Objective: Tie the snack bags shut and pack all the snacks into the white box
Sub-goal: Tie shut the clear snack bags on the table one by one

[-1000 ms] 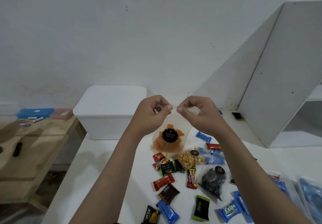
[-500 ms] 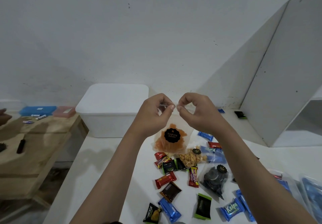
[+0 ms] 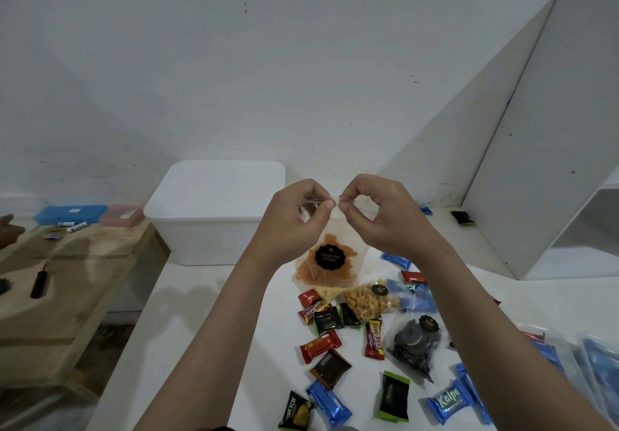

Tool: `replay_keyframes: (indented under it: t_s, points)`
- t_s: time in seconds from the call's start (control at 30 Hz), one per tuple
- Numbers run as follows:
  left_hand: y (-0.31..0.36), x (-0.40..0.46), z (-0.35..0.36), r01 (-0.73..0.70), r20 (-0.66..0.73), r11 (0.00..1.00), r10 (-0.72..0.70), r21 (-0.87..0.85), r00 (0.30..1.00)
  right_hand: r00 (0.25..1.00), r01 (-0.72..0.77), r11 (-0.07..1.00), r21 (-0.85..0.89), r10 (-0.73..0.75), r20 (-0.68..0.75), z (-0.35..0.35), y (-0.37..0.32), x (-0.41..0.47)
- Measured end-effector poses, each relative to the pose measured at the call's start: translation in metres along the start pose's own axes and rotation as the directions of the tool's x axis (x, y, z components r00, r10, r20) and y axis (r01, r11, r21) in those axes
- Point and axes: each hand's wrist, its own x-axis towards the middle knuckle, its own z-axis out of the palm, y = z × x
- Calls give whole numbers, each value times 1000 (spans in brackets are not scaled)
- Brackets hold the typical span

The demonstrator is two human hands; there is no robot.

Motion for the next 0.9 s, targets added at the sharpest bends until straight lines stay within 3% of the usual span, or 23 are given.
replay_keyframes:
  t_s: [0.47,0.7,0.9]
  points:
    - [-6,-2,0,37,27,999,-36,-24,999,999,29,999,-28,-29,-32,6,-5,-3]
    - [-9,1,-1,98,93,994,-92,-56,991,994,-99,994,52,100,-31,4,1,-9]
    - [-4,3,-2,91,97,992,-83,-82,992,995,-84,996,-6,83,-56,3,0,-5]
